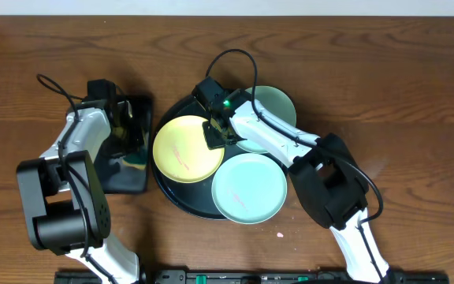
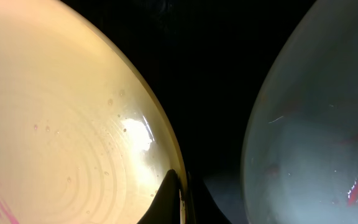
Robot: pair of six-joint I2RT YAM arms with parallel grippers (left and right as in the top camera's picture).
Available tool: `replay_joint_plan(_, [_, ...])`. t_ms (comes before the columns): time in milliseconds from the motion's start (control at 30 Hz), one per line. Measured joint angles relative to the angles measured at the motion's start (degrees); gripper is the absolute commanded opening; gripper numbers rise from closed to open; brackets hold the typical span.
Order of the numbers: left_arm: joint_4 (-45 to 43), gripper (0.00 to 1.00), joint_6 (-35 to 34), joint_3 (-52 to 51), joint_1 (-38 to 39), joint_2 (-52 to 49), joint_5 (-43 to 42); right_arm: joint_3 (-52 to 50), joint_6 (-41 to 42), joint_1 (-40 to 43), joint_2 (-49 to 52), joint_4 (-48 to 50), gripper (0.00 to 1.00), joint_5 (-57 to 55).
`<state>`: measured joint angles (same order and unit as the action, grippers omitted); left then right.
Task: Clean dirty plates on tray and stack at the side
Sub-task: 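Grasp the green sponge from the black dish with the left gripper, then scrub the yellow plate surface with the sponge in the left gripper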
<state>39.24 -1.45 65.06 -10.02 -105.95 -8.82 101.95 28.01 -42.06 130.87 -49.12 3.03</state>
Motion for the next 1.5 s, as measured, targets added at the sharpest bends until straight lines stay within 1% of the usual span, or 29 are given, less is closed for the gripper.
replay_joint_plan(100, [4.5,0.07,-0.3,1.0,0.0,2.1,0.6,0.0,0.0,0.0,0.0,0.0,0.01,0.0])
replay_joint_plan(167, [5.9,0.08,-1.5,1.6,0.0,4.4,0.9,0.0,0.0,0.1,0.0,0.0,0.01,0.2])
replay_joint_plan(333, [8.9,0.08,-8.8,3.5,0.8,14.5,-1.1,0.0,0.0,1.4,0.1,0.1,0.01,3.6])
replay_joint_plan(433, [10.2,0.07,-12.5,3.8,3.4,16.1,-1.7,0.0,0.0,1.8,0.2,0.1,0.01,4.7])
replay_joint_plan(600, [8.1,0.07,-18.9,2.6,10.6,14.3,-1.9,0.0,0.0,2.0,0.3,0.1,0.01,5.3])
replay_joint_plan(700, [6.6,0.07,-23.5,1.9,15.0,11.7,-0.5,0.0,0.0,2.1,0.3,0.1,0.01,5.5])
replay_joint_plan(800, [5.1,0.07,-26.8,1.7,17.6,8.4,1.0,0.0,0.0,2.1,0.3,0.1,0.01,5.6])
replay_joint_plan(900, [2.8,0.07,-29.6,1.6,19.4,2.3,2.2,0.0,0.0,2.1,0.3,0.1,0.01,5.7])
replay_joint_plan(1000, [2.7,0.07,-30.5,1.7,20.0,-0.8,2.8,0.0,0.0,2.2,0.3,0.1,0.01,5.7])
replay_joint_plan(1067, [2.9,0.07,-30.5,1.8,20.1,-0.9,2.7,0.0,0.0,2.2,0.3,0.1,0.01,5.7])
replay_joint_plan(1133, [2.8,0.07,-28.5,2.0,20.0,-1.2,1.6,0.0,0.0,2.2,0.3,0.1,0.01,5.7])
replay_joint_plan(1200, [2.0,0.07,-23.3,2.0,19.6,-1.4,-2.1,0.0,0.0,2.2,0.3,0.1,0.01,5.7])
replay_joint_plan(1333, [0.7,0.08,-10.3,2.0,19.3,-2.6,-15.1,0.0,0.0,2.2,0.3,0.2,0.01,5.7])
replay_joint_plan(1433, [0.3,0.07,-5.9,2.0,19.5,-3.4,-19.9,0.0,0.0,2.2,0.3,0.2,0.01,5.7])
replay_joint_plan(1500, [0.1,0.07,-5.4,2.0,19.5,-3.5,-20.6,0.0,0.0,2.2,0.3,0.2,0.01,5.7])
